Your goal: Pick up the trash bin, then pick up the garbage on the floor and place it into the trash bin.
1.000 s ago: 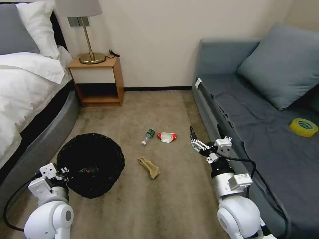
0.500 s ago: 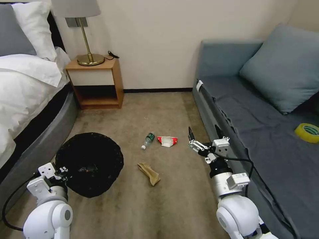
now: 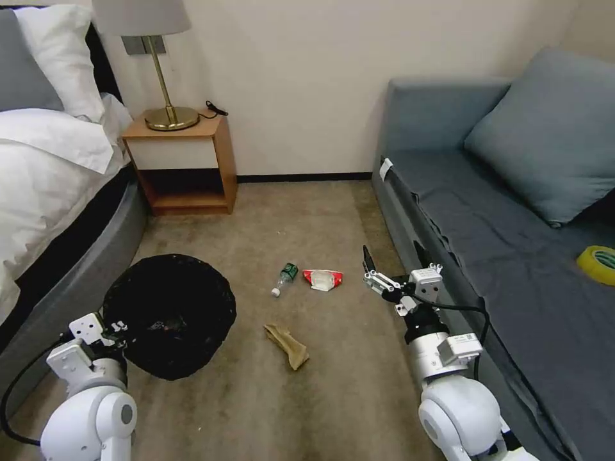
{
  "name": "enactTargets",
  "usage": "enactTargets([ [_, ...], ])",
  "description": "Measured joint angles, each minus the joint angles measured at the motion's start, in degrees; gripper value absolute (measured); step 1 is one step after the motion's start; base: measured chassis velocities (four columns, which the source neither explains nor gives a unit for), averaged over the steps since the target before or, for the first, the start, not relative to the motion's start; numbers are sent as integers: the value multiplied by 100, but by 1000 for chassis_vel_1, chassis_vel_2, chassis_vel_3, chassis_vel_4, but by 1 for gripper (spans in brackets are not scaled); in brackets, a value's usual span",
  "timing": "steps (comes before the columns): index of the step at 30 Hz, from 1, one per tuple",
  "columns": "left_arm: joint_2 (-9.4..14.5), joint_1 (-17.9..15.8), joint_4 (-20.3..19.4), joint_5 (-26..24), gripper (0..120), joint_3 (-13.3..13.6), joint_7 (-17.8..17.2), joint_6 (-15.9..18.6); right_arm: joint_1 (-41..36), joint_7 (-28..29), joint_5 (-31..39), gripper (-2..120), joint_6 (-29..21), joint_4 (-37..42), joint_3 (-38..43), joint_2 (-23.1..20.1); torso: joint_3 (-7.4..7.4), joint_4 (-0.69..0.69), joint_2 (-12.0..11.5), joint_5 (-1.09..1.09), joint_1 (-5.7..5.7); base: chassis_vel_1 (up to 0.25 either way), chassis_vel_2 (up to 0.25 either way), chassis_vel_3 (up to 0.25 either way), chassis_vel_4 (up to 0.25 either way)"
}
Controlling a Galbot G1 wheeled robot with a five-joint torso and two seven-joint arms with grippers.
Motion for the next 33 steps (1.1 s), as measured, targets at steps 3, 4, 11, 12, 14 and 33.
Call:
enactTargets([
  [3,-15,0,4,-4,2,-18,-1,-1,9,-2,7,100,-1,-19,-11,-33,0,0,0,0,0,-92,88,78,-97],
  [4,-19,-2,10,-9,2,-27,-1,-2,14,-2,9,100,-2,-27,-17,-43,0,0,0,0,0,-88,96,100,-106],
  [11,-25,-38,15,-71,2,-105,-1,-2,83,-6,39,100,-10,-86,-79,-105,0,1,0,0,0,-83,92,94,-84],
  [12,-24,-40,15,-83,2,-117,-1,-1,99,-6,45,100,-12,-95,-91,-110,0,0,0,0,0,-77,99,76,-90],
  [14,-22,-40,21,-95,2,-135,-1,-1,134,-7,61,100,-16,-122,-116,-118,0,0,0,0,0,-70,70,80,-89],
  [33,13,-96,106,-179,2,-212,-1,14,655,-240,446,100,127,-433,-508,-407,0,-1,0,0,0,-42,47,46,-45],
])
